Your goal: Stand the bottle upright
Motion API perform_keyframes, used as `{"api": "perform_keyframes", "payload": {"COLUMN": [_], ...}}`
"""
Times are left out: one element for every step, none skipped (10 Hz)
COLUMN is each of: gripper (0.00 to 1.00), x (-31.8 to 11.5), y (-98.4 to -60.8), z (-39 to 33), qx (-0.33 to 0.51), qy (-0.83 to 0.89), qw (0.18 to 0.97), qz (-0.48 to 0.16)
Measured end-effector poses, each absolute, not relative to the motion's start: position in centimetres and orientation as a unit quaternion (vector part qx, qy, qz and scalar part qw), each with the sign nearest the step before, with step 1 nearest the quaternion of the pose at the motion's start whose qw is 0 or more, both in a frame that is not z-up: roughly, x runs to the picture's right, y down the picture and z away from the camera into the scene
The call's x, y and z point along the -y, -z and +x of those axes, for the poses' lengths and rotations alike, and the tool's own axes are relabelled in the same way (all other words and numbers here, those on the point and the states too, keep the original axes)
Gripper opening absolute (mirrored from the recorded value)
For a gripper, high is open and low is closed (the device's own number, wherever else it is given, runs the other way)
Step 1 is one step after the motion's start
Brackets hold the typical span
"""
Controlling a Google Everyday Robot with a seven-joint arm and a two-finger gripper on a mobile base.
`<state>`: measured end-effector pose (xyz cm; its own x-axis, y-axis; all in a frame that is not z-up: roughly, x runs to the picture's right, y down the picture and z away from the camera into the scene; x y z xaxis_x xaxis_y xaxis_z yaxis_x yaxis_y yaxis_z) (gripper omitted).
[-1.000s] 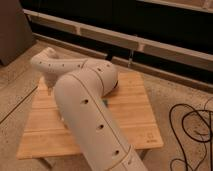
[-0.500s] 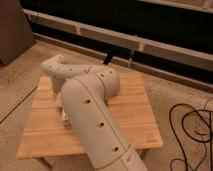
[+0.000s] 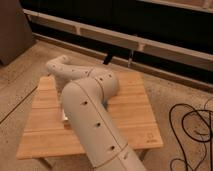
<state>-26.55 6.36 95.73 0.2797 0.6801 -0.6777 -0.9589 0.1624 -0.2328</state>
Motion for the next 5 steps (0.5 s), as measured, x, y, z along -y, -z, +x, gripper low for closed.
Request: {"api": "perform_keyframes", "payload": {"gripper": [0.16,0.05,0.01,0.0,0.0], "x": [-6.5,-6.4,-6.2,-5.3,-4.0], "y": [-96.3,-96.7,-96.9,-97.0,-96.7], "z": [-26.7,-26.9,-27.1,-27.7,-28.3], "qx": [-0.215,-0.214,-0.211,-0.197,-0.178], "qy": [-0.553,-0.545,-0.542,-0.538,-0.537], "qw": [0.736,0.741,0.746,0.757,0.768], "qz": [-0.327,-0.327,-0.325,-0.315,-0.302]}}
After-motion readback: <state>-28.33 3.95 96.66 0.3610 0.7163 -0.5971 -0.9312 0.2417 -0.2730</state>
